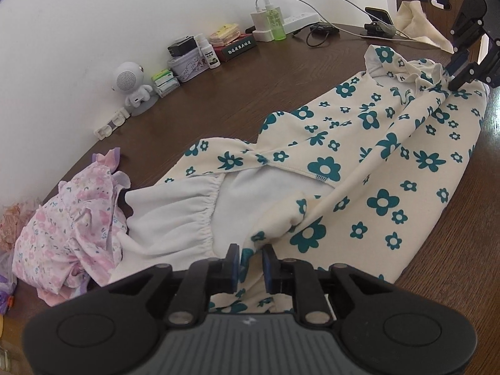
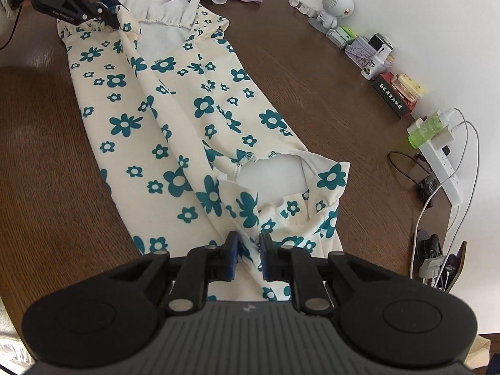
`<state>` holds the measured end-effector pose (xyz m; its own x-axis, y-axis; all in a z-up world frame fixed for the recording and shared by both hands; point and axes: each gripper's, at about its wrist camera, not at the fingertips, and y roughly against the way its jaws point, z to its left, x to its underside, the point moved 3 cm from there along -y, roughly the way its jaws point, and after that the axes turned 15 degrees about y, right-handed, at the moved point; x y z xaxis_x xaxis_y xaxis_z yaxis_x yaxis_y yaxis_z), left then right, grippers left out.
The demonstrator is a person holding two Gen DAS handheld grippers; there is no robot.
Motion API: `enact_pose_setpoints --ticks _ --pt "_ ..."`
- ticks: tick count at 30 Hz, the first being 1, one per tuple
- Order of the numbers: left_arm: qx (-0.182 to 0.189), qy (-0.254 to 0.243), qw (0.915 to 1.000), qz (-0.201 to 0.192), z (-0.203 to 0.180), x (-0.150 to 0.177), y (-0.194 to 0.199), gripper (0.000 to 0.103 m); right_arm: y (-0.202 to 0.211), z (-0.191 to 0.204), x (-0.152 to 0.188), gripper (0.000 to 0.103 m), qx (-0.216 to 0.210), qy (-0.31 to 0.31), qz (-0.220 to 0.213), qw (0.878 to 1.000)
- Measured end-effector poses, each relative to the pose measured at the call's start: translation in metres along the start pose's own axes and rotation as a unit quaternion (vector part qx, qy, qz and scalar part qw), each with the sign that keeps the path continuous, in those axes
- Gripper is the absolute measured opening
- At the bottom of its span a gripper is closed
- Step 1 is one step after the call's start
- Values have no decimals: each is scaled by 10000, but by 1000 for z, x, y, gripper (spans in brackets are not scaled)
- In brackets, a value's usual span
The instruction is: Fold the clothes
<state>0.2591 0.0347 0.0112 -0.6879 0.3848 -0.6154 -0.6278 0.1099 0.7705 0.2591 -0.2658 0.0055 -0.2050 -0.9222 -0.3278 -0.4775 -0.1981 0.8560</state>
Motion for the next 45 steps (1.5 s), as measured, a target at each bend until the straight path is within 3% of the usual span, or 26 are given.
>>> enact_pose_setpoints --ticks 2,4,9,12,14,22,27,28,30,32,34,36,39,41,43,45 --pt "86 45 10000 -6 0 1 0 4 1 0 4 13 -45 -85 -26 10000" --pt "176 43 9998 4 1 1 3 3 6 1 5 8 -116 -187 -167 9996" --pt "465 -161 9987 -116 -1 2 32 3 46 11 5 7 -299 -152 -464 9984" --pt "710 -233 9971 -118 -1 3 50 3 63 13 10 7 -465 -200 -467 9976" --pt "686 -292 9972 -106 -1 0 50 3 69 13 14 7 -660 -250 -431 9966" --pt "512 -391 9968 467 -4 -13 -5 4 11 -9 24 8 -712 -566 19 9959" --pt "508 -28 9974 501 7 -9 -11 15 -4 -17 33 14 -678 -876 74 9938" --pt "482 60 9980 404 9 -8 -5 23 -2 -18 35 15 -656 -948 54 9933" --pt "366 224 9990 110 12 -5 13 36 8 -17 38 19 -560 -1083 -65 9925" --pt "68 349 9991 -246 10 -5 32 54 27 -15 36 24 -204 -1217 -321 9918" --pt "-241 348 9966 -710 0 -5 50 61 48 -5 25 32 222 -1131 -615 9914" --pt "3 231 9951 -958 -21 -6 56 65 61 15 5 38 485 -818 -1037 9901" --pt "601 148 9931 -991 -52 -9 53 62 52 39 -31 38 385 -752 -1489 9852" --pt "886 83 9930 -781 -71 -9 35 37 32 49 -49 37 224 -738 -1507 9856" --pt "1081 47 9921 -627 -83 -8 20 27 13 55 -63 36 39 -752 -1564 9848" --pt "1187 113 9914 -546 -83 -6 9 26 -4 58 -72 36 -178 -789 -1646 9830"
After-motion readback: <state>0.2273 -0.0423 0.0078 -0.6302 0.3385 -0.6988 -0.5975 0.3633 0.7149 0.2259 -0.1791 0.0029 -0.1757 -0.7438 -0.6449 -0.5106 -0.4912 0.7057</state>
